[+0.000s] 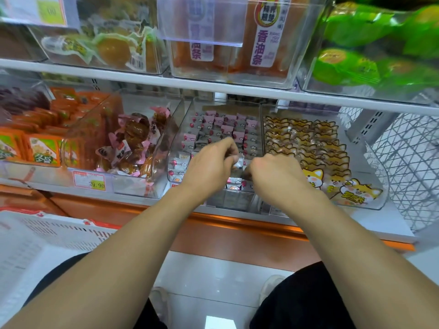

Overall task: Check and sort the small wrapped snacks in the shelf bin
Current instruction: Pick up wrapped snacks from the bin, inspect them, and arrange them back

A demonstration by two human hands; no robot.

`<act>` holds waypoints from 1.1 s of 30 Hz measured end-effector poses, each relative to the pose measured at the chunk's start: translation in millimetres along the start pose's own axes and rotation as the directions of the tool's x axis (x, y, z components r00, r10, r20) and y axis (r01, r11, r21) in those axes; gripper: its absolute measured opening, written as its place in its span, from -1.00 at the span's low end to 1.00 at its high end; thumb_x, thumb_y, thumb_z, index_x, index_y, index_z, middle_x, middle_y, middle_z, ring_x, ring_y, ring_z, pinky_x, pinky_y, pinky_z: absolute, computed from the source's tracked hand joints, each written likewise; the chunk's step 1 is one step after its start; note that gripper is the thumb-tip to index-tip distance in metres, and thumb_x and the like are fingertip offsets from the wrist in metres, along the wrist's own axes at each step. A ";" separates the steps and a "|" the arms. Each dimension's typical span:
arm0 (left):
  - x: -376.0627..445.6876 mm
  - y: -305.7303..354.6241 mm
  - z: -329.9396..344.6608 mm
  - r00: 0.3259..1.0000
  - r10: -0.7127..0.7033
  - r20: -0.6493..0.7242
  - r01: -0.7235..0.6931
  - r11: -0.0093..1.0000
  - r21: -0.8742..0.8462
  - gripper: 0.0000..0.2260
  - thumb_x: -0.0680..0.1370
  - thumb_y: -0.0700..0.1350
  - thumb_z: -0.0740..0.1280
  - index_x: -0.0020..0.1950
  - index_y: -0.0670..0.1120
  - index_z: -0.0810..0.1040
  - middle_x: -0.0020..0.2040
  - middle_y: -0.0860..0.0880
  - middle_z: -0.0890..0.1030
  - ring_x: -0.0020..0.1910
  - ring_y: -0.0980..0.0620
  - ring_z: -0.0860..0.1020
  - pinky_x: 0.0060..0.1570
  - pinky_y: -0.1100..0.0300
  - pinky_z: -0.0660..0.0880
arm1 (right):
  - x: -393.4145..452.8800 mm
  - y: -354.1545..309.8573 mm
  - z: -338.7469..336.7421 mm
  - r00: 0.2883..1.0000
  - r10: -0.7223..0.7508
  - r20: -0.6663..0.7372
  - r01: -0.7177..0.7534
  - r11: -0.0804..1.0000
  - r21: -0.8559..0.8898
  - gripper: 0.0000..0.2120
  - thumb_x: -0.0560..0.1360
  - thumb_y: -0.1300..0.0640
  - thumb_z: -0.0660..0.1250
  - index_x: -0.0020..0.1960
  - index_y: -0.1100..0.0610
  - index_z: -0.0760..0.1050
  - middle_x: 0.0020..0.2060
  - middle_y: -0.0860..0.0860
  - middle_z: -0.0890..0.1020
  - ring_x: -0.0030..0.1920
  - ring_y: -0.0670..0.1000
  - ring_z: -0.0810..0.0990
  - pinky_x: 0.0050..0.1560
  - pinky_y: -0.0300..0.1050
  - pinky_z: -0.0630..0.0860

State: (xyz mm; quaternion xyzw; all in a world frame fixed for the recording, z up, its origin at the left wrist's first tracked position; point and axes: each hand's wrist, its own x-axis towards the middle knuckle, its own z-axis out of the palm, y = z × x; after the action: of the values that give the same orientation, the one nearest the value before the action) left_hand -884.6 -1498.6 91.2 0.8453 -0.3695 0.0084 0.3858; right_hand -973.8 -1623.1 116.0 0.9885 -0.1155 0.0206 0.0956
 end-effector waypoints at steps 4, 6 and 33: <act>-6.5 12.0 -20.1 0.973 0.033 -0.229 -0.083 0.973 -0.216 -0.95 0.66 -0.12 0.27 0.01 -0.01 0.50 -0.13 0.13 0.62 -0.13 0.20 0.60 -0.08 0.00 0.60 | -6.0 -0.3 0.6 1.000 -0.005 0.028 0.004 1.000 0.024 -0.70 0.51 0.23 0.28 0.15 -0.05 0.58 -0.16 0.05 0.57 -0.13 0.18 0.61 -0.27 -0.07 0.33; -11.9 15.1 -32.4 0.937 0.032 -0.349 -0.145 0.942 -0.301 -0.92 0.65 -0.14 0.30 0.00 0.03 0.51 -0.11 0.21 0.62 -0.12 0.23 0.60 -0.09 0.19 0.60 | -7.9 5.0 -2.8 0.992 0.034 -0.121 -0.019 0.992 0.123 -0.72 0.53 0.14 0.33 0.19 -0.12 0.58 -0.09 -0.01 0.66 -0.09 0.15 0.65 -0.24 -0.07 0.43; -54.8 -23.7 -59.5 0.919 -0.381 0.104 0.237 0.319 -0.918 -0.56 0.29 -0.06 0.59 0.10 -0.16 0.60 -0.04 -0.12 0.74 -0.09 -0.01 0.72 -0.12 0.26 0.62 | -14.4 -12.4 -18.8 0.918 0.178 0.353 -0.155 -0.660 0.735 -0.92 0.57 0.25 0.37 0.03 0.25 0.59 0.05 0.18 0.71 -0.07 0.04 0.75 -0.10 -0.17 0.67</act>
State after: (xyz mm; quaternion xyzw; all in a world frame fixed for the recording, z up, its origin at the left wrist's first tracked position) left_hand -893.3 -1415.4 101.2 0.5414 -0.1173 -0.2152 0.8042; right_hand -985.3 -1604.3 131.3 0.4692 -0.2283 0.1369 -0.8420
